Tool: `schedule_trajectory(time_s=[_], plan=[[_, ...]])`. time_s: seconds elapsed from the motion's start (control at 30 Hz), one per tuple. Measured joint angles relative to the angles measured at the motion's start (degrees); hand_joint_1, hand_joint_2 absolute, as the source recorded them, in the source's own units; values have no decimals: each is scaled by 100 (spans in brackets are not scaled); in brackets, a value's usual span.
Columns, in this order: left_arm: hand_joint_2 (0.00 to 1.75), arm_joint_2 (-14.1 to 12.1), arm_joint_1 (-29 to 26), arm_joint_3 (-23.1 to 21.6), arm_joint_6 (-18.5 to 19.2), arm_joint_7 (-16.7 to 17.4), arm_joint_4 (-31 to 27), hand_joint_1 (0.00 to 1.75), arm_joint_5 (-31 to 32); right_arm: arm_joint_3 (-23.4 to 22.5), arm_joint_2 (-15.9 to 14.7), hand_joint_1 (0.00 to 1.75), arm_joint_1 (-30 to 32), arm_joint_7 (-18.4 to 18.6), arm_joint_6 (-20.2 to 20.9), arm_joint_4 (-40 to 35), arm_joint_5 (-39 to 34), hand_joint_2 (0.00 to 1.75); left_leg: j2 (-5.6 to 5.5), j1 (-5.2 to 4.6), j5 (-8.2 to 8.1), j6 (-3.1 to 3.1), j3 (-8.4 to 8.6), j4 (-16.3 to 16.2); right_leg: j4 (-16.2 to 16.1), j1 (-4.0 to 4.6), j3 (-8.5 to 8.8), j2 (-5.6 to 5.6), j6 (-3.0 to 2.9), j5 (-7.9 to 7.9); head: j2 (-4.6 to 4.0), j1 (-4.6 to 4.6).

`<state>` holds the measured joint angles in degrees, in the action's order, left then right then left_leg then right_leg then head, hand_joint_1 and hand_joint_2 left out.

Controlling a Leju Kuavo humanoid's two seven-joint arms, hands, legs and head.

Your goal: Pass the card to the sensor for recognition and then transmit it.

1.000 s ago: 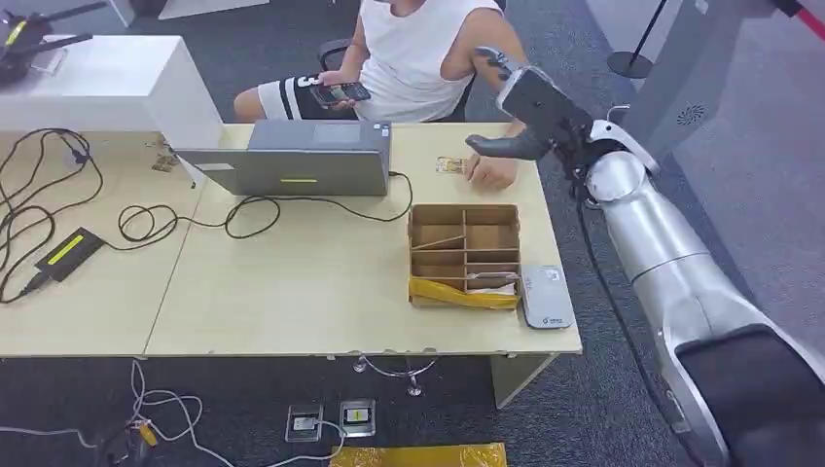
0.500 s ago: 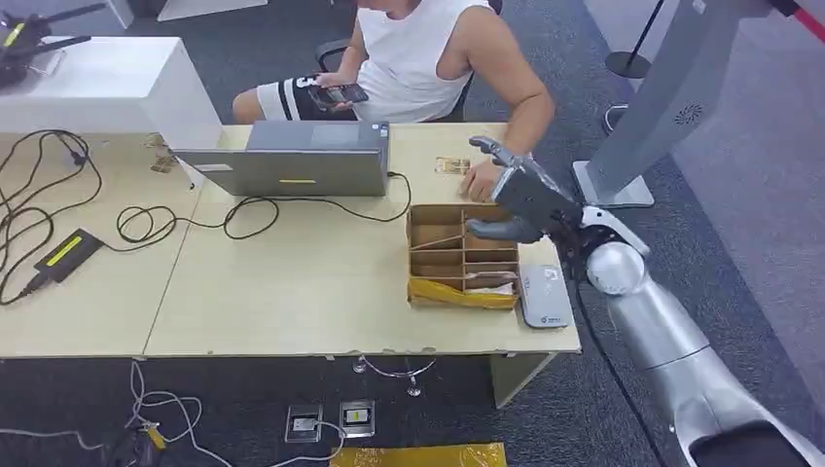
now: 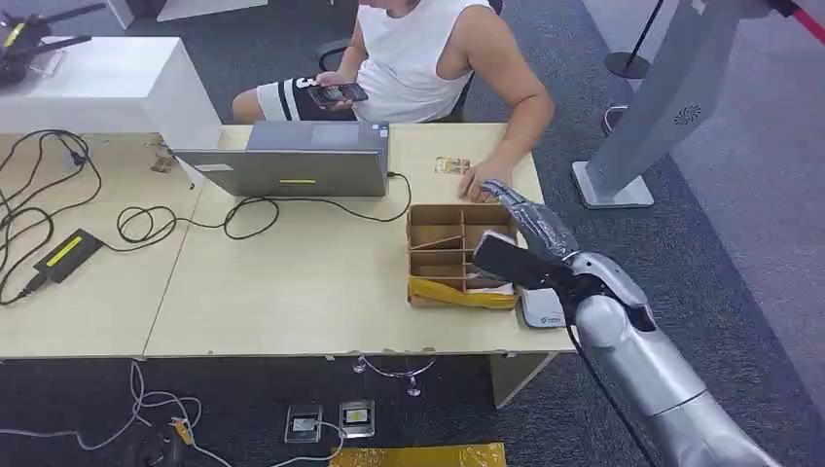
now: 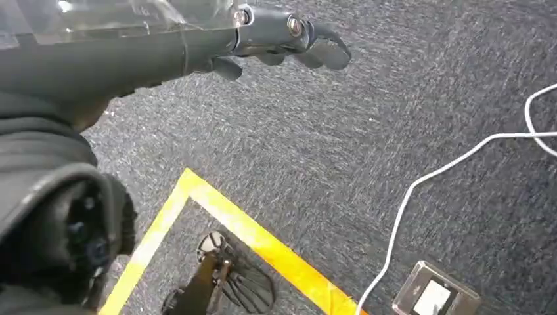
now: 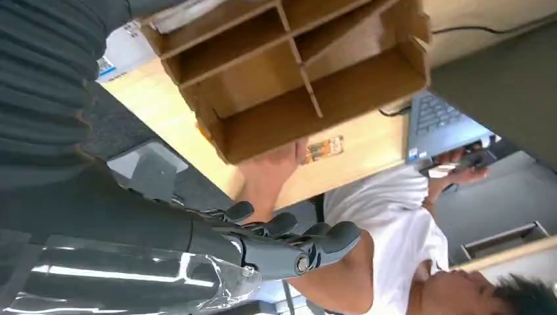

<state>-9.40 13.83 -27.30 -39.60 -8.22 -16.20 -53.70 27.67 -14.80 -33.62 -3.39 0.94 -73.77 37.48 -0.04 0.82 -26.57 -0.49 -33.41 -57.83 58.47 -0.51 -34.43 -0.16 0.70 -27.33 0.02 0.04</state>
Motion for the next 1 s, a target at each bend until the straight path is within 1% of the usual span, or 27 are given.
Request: schedule_trajectory(time_s=[0.23, 0.43, 0.63, 1.0], plan=[[0, 218, 18, -2, -2, 28, 2, 0, 24, 127, -30, 0, 213, 127, -4, -13, 538, 175, 1, 1, 0, 0, 0, 0, 0, 1, -2, 2, 0, 0, 0, 2], [0, 326, 35, -2, -5, 81, 7, 0, 44, 219, -83, 0, 288, 186, 48, -13, 842, 175, 1, 1, 0, 0, 1, 0, 1, 1, -1, 2, 0, 0, 0, 2], [0, 374, 62, -13, -2, 188, 7, 0, 136, 260, -83, 0, 421, 263, 142, -26, 1109, 175, 0, 1, 0, 0, 0, 0, 1, 1, -1, 2, 0, 0, 0, 0], [0, 407, 139, -15, 4, 247, 7, 0, 195, 330, -76, 0, 534, 247, 52, -57, 1504, 175, 0, 1, 0, 0, 0, 1, 1, 1, 0, 2, 0, 0, 0, 2]])
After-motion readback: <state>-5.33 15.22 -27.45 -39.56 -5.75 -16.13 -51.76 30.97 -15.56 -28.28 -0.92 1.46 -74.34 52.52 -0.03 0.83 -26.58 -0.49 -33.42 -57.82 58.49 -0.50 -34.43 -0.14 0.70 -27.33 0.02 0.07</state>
